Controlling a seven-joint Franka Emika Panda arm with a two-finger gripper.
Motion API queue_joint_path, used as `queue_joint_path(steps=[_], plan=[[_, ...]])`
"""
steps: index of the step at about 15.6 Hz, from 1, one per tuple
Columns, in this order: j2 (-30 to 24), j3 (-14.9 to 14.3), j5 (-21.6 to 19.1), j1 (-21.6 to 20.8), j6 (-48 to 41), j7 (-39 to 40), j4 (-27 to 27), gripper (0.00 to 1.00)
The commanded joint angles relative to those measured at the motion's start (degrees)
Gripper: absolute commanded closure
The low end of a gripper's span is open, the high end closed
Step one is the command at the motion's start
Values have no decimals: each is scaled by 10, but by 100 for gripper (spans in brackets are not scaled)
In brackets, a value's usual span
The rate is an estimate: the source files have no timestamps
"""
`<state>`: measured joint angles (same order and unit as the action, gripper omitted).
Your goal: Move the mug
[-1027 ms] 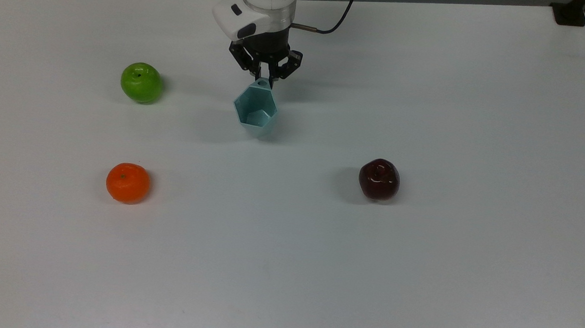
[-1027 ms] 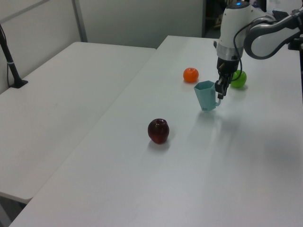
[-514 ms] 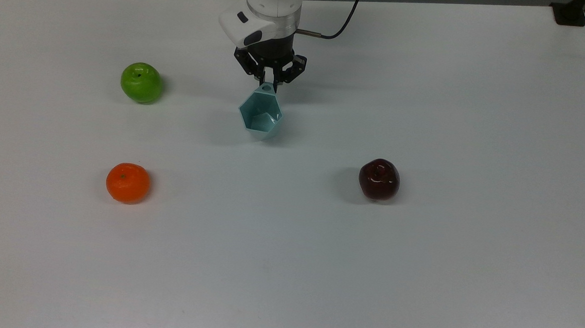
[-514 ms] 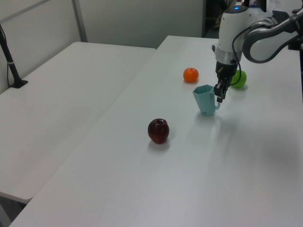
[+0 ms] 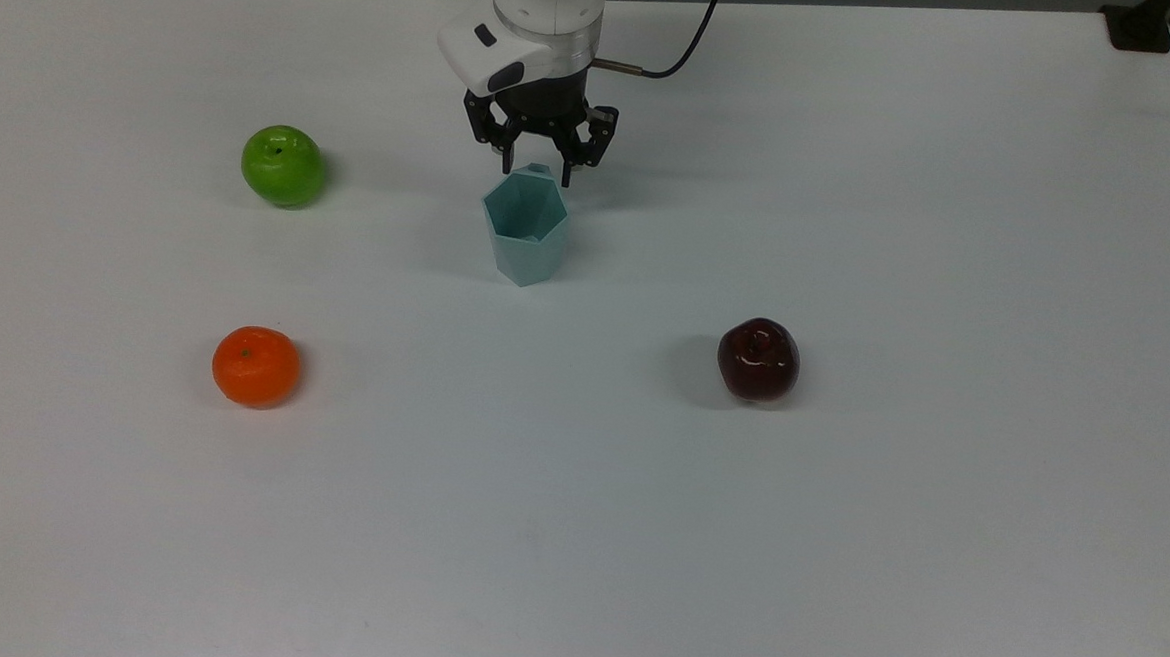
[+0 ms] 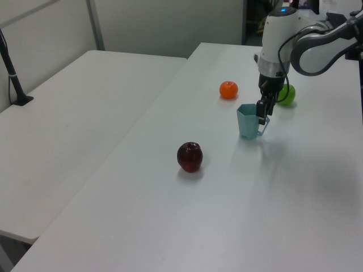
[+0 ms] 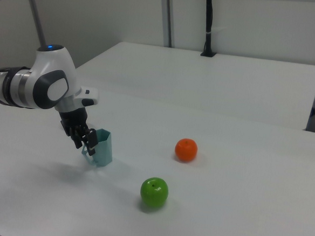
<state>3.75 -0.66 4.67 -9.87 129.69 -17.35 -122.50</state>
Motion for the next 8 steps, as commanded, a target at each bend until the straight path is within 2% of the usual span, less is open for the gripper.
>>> queue_joint_path(steps=[1,3,5,8], plan=[[-22,-5,-3,-6,-34,27,-5,19],[-42,-5,-3,-1,-72,51,6,0],[-59,-12,-4,2,-138,78,37,0],[-58,-22,-4,15,-237,86,121,0]])
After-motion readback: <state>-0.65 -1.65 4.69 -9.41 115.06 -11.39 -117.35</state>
